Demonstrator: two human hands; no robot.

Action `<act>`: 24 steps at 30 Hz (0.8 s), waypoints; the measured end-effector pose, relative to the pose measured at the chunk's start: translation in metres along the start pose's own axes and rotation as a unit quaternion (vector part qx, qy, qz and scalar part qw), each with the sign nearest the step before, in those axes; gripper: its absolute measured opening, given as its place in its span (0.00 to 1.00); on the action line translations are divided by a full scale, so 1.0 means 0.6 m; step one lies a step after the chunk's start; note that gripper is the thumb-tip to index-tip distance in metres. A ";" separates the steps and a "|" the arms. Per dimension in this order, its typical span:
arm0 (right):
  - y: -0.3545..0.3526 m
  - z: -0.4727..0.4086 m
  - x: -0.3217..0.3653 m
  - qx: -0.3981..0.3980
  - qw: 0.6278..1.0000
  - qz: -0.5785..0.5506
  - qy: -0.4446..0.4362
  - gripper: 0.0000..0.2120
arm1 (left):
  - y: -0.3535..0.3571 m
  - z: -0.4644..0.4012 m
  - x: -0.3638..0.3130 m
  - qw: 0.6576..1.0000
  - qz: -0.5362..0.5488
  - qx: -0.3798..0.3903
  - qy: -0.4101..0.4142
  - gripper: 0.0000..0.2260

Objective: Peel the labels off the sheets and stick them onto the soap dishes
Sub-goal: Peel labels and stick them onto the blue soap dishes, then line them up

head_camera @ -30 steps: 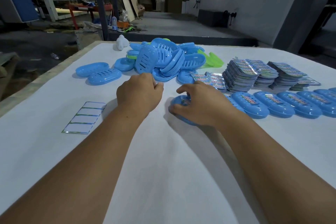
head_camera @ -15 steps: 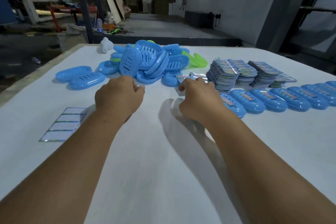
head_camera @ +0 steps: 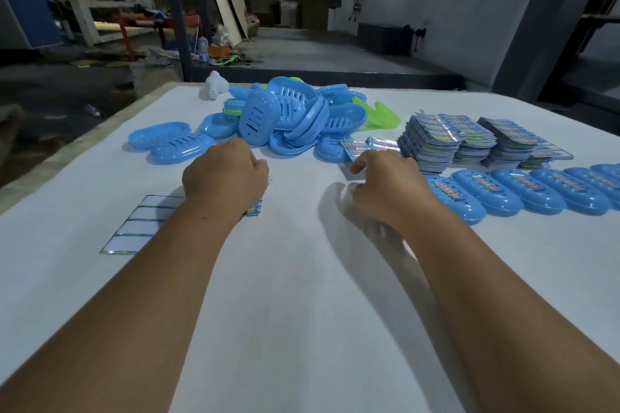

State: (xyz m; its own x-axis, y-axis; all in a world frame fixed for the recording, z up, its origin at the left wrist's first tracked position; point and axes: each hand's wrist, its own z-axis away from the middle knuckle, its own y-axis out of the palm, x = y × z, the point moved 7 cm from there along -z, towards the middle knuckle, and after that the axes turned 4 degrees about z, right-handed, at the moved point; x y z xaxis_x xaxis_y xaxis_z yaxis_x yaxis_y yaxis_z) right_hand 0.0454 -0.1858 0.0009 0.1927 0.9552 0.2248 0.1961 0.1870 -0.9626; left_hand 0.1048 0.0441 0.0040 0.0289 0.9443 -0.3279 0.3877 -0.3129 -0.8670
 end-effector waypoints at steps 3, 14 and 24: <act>0.001 -0.001 0.009 -0.023 0.999 -0.029 -0.015 0.17 | 0.011 -0.002 0.013 0.999 -0.014 0.050 -0.013 0.22; 0.012 -0.003 0.028 -0.044 0.996 -0.060 -0.052 0.13 | 0.025 -0.005 0.021 0.995 0.058 0.080 -0.021 0.24; 0.032 -0.060 0.081 -0.029 0.993 0.067 -0.098 0.26 | 0.026 0.000 0.012 0.996 0.023 0.081 -0.002 0.20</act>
State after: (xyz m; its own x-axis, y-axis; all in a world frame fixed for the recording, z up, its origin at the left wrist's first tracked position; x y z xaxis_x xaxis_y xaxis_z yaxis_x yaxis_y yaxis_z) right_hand 0.0935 -0.1439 -0.0012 0.0321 0.9979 0.0563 0.2373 0.0471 -0.9703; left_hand 0.1110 0.0458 -0.0117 0.0389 0.9279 -0.3707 0.2318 -0.3692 -0.9000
